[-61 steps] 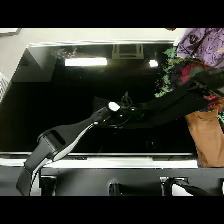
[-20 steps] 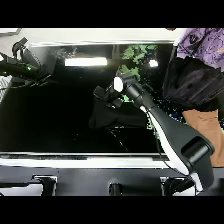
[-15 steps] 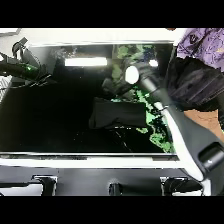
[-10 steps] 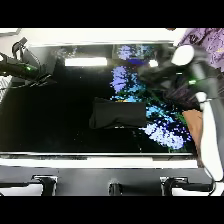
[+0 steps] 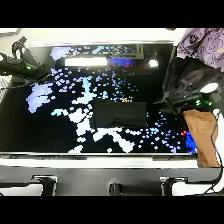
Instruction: Fold the clothes and pants, and hang the long-sleeved shirts on hangers.
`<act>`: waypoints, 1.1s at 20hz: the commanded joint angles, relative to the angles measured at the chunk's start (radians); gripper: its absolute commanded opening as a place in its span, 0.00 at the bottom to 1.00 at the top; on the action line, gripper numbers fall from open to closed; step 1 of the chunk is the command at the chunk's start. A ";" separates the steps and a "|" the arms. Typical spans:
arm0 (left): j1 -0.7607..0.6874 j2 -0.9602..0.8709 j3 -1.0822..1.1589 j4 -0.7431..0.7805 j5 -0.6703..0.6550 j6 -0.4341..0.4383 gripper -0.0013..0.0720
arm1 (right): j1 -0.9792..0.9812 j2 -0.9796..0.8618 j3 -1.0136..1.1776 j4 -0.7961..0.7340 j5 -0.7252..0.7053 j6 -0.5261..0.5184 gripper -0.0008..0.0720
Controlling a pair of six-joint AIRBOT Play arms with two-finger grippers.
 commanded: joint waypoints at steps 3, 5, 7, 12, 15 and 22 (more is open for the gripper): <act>0.001 0.000 0.000 0.000 0.005 0.003 0.04 | 0.066 -0.122 -0.108 0.137 -0.142 -0.158 0.81; 0.001 0.000 0.000 0.000 0.005 0.003 0.04 | 0.105 -0.147 -0.108 0.133 -0.188 -0.154 0.80; 0.001 0.000 0.000 0.000 0.005 0.003 0.04 | 0.138 -0.158 -0.108 0.135 -0.212 -0.142 0.71; 0.001 0.000 0.000 0.000 0.005 0.003 0.04 | 0.176 -0.147 -0.101 0.208 -0.155 -0.143 0.05; 0.001 0.000 0.000 0.000 0.005 0.003 0.04 | 0.132 -0.116 -0.002 0.209 -0.096 -0.074 0.05; 0.001 -0.001 0.000 0.000 0.005 0.003 0.04 | -0.026 -0.092 0.377 0.123 -0.072 0.152 0.05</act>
